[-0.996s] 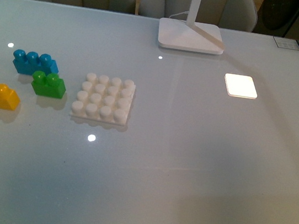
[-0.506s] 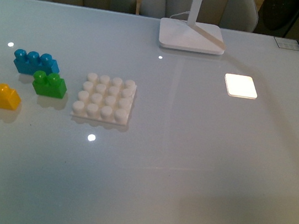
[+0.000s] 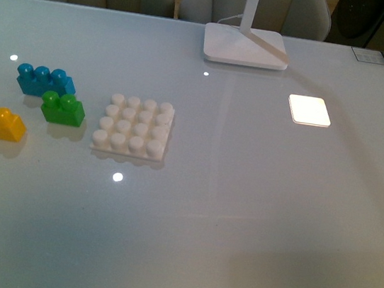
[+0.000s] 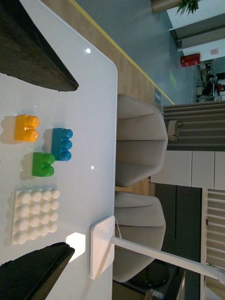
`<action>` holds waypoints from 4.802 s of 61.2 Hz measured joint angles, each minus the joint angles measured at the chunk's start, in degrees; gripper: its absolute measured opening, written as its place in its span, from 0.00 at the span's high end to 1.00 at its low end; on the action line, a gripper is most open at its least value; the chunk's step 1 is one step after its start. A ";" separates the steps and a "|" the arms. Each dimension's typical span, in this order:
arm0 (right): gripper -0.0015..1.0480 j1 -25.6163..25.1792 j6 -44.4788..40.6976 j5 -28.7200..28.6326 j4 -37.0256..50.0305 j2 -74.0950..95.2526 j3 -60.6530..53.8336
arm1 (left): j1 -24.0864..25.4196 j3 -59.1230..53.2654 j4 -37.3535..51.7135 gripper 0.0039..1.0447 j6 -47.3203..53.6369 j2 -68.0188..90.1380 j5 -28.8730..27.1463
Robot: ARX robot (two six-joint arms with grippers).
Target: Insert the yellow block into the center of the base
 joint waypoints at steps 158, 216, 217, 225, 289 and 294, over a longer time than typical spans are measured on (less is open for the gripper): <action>0.08 0.00 -0.09 -0.11 -16.98 -16.63 0.02 | 4.61 34.18 41.20 0.07 10.03 114.88 5.16; 0.08 0.00 -0.09 -0.11 -16.98 -16.63 0.02 | 8.17 48.41 36.65 0.07 7.82 131.29 4.31; 0.08 0.00 -0.09 -0.11 -16.98 -16.63 0.02 | 8.17 48.46 36.61 0.07 7.78 131.32 4.31; 0.08 0.00 -0.11 -0.11 -16.98 -16.63 0.02 | 8.17 49.33 36.26 0.07 7.30 131.97 4.26; 0.08 0.00 -0.09 -0.11 -16.98 -16.63 0.02 | 7.61 54.55 34.34 0.07 7.17 136.91 2.93; 0.08 0.00 -0.11 -0.11 -16.98 -16.63 0.02 | 7.58 55.17 34.07 0.07 7.15 137.11 2.89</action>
